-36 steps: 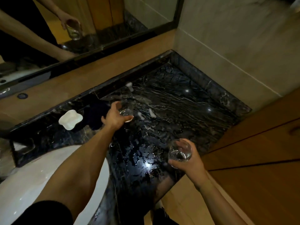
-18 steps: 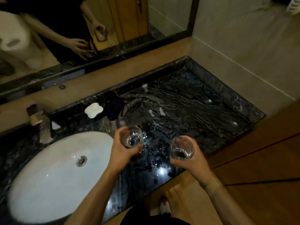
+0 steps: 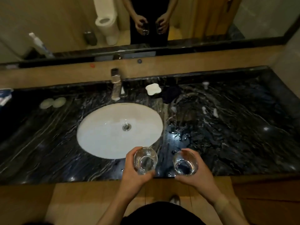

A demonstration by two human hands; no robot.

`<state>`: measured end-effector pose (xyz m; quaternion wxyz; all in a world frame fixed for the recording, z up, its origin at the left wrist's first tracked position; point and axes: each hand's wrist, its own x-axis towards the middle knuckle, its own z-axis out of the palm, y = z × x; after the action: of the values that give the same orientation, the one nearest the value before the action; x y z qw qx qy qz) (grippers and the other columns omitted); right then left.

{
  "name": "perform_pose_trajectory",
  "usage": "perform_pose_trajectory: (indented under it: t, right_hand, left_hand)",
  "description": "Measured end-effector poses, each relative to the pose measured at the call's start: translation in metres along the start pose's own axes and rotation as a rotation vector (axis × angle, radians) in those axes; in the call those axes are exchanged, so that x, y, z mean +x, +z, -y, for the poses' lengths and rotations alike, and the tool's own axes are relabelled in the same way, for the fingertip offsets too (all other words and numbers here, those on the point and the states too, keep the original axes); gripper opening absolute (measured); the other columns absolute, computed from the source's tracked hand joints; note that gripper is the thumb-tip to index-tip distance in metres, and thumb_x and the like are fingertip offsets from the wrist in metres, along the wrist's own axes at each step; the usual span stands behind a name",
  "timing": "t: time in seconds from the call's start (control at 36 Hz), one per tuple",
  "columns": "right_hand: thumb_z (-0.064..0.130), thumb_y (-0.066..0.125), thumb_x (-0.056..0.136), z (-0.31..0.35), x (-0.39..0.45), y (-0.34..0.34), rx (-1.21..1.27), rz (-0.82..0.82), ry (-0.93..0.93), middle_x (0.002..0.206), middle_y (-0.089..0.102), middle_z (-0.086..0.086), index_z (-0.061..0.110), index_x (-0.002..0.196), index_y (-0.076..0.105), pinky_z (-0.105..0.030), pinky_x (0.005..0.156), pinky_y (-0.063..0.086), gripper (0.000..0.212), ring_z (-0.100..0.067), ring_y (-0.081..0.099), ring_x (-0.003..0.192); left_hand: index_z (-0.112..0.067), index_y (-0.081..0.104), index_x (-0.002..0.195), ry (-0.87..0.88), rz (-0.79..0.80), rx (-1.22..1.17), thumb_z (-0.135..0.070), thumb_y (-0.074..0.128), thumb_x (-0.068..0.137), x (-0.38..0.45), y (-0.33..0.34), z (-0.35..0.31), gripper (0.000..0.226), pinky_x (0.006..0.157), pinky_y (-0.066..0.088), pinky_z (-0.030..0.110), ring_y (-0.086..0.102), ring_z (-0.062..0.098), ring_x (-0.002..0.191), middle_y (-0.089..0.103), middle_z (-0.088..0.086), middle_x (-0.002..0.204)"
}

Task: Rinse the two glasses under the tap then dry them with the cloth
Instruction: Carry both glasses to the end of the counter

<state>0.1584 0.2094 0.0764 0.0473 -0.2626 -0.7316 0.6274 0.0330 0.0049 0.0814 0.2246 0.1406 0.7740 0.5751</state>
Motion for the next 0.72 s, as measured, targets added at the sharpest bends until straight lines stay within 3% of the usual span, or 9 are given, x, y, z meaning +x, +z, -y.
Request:
perform_pose_trajectory:
  t: [0.08,0.22,0.31,0.47,0.61,0.72]
  right_hand:
    - [0.001,0.092,0.061,0.006,0.000,0.024,-0.007,0.051,-0.027,0.122,0.062,0.023,0.034,0.126,0.054,-0.005,0.093,0.042,0.082,0.009,0.056,0.113]
    - [0.002,0.093,0.059,0.019,-0.003,0.069,-0.075,0.140,-0.069,0.117,0.062,0.031,0.038,0.123,0.054,-0.002,0.088,0.041,0.083,0.010,0.056,0.112]
    - [0.004,0.094,0.058,0.027,-0.010,0.101,-0.108,0.188,-0.103,0.123,0.061,0.024,0.041,0.123,0.053,0.001,0.086,0.040,0.085,0.015,0.054,0.111]
    - [0.006,0.096,0.054,0.039,-0.022,0.169,-0.170,0.263,-0.152,0.129,0.059,0.017,0.038,0.124,0.054,0.001,0.090,0.037,0.088,0.012,0.054,0.115]
    - [0.004,0.095,0.055,0.050,-0.036,0.221,-0.195,0.322,-0.177,0.115,0.058,0.037,0.030,0.125,0.054,0.001,0.085,0.039,0.086,0.014,0.056,0.109]
    - [0.006,0.096,0.054,0.056,-0.046,0.261,-0.208,0.345,-0.193,0.115,0.059,0.037,0.034,0.124,0.053,0.001,0.084,0.039,0.087,0.013,0.057,0.108]
  left_hand:
    - [-0.031,0.048,0.133,-0.023,-0.024,-0.012,-0.008,0.093,0.063,-0.018,-0.023,0.014,0.086,0.085,0.048,0.007,0.056,-0.005,0.114,0.056,-0.008,0.131]
    - [-0.042,0.051,0.128,-0.058,-0.112,-0.048,-0.014,0.093,0.060,-0.049,-0.067,0.037,0.084,0.097,0.051,0.023,0.058,0.007,0.119,0.057,-0.009,0.132]
    - [-0.047,0.053,0.124,-0.061,-0.171,-0.066,-0.011,0.092,0.059,-0.068,-0.095,0.050,0.084,0.100,0.051,0.029,0.059,0.010,0.119,0.057,-0.007,0.132]
    - [-0.041,0.051,0.129,-0.068,-0.269,-0.061,-0.010,0.093,0.060,-0.107,-0.154,0.074,0.086,0.105,0.049,0.038,0.059,0.015,0.122,0.058,-0.003,0.133]
    - [-0.042,0.051,0.129,-0.075,-0.363,-0.071,-0.014,0.092,0.057,-0.134,-0.202,0.091,0.087,0.104,0.050,0.038,0.059,0.015,0.120,0.057,-0.001,0.132]
    - [-0.047,0.051,0.125,-0.069,-0.412,-0.078,-0.015,0.092,0.057,-0.153,-0.236,0.104,0.085,0.098,0.051,0.027,0.060,0.011,0.118,0.058,-0.005,0.130]
